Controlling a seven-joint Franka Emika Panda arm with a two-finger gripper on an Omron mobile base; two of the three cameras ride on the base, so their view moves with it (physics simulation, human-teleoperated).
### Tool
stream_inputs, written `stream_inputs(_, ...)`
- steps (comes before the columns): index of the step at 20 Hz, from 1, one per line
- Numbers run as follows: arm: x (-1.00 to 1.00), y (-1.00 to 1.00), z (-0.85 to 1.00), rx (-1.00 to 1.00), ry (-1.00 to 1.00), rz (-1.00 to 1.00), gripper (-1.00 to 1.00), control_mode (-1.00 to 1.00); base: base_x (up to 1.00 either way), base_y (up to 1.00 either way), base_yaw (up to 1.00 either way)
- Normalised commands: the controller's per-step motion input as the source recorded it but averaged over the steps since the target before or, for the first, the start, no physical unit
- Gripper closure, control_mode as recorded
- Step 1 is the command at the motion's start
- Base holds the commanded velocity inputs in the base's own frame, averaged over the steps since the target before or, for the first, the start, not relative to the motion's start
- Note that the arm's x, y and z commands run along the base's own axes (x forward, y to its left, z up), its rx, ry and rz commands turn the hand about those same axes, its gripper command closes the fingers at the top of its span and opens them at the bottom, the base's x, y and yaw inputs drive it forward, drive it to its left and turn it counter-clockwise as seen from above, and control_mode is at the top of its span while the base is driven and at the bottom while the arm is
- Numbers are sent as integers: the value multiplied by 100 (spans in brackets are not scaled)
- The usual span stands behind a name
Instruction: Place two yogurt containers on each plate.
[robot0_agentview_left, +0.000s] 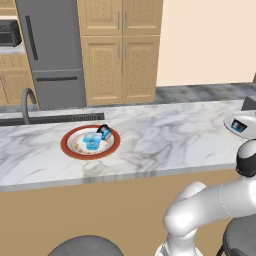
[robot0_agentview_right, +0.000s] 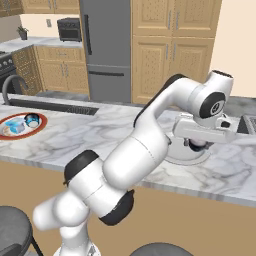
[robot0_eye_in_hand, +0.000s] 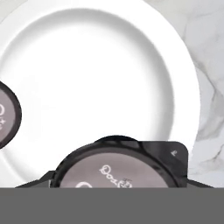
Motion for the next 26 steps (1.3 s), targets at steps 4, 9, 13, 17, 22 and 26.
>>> stream_inputs(4, 0, 7, -13, 0, 0, 0, 100, -100, 0, 0, 0)
stream_inputs(9, 1, 12, -9, 0, 0, 0, 100, -100, 0, 0, 0)
stream_inputs(13, 7, 7, -3, 0, 0, 0, 100, -100, 0, 0, 0)
stream_inputs(17, 1, 9, -7, 0, 0, 0, -100, -100, 0, 0, 0)
stream_inputs(22, 0, 2, -2, 0, 0, 0, -100, -100, 0, 0, 0)
stream_inputs(26, 0, 1, 0, 0, 0, 0, -100, -100, 0, 0, 0)
